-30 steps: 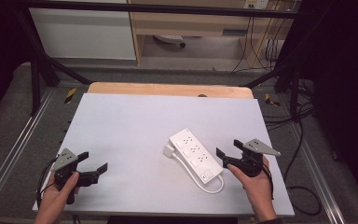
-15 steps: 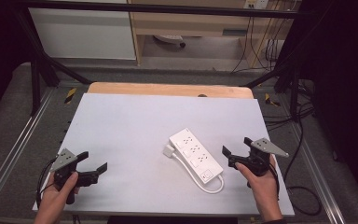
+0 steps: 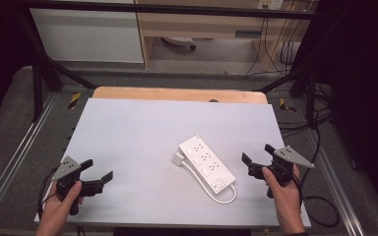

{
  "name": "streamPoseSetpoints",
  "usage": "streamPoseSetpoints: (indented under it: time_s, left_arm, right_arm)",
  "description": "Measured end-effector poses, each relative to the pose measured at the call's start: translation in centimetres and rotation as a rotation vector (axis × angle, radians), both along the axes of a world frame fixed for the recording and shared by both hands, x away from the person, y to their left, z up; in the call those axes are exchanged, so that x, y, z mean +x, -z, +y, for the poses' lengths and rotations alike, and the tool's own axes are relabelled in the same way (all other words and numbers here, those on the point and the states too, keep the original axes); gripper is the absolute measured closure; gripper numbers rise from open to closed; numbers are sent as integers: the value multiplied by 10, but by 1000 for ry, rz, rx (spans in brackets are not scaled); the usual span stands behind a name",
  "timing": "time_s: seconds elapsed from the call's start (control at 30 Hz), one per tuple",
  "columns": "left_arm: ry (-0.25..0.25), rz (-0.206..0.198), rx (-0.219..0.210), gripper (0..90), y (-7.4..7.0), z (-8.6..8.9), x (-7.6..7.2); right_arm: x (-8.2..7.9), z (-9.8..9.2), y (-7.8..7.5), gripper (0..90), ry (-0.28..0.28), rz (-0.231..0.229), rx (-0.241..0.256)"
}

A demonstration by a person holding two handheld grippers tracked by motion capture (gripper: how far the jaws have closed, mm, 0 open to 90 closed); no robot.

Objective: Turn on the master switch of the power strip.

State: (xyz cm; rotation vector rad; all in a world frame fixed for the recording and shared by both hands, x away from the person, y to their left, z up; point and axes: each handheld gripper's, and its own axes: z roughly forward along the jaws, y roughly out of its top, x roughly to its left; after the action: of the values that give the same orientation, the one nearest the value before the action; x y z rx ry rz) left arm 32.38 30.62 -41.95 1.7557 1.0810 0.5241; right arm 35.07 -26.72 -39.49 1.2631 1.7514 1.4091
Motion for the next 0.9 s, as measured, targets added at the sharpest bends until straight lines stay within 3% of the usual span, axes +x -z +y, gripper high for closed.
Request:
streamPoseSetpoints:
  time_s: [0.43, 0.9]
  left_arm:
    - [0, 6, -2, 71, 0, 0, 0]
    - [-5, 7, -2, 68, 0, 1, 0]
  right_arm:
    - [-7, -23, -3, 14, 31, 10, -10]
    - [-12, -46, 6, 28, 60, 34, -36]
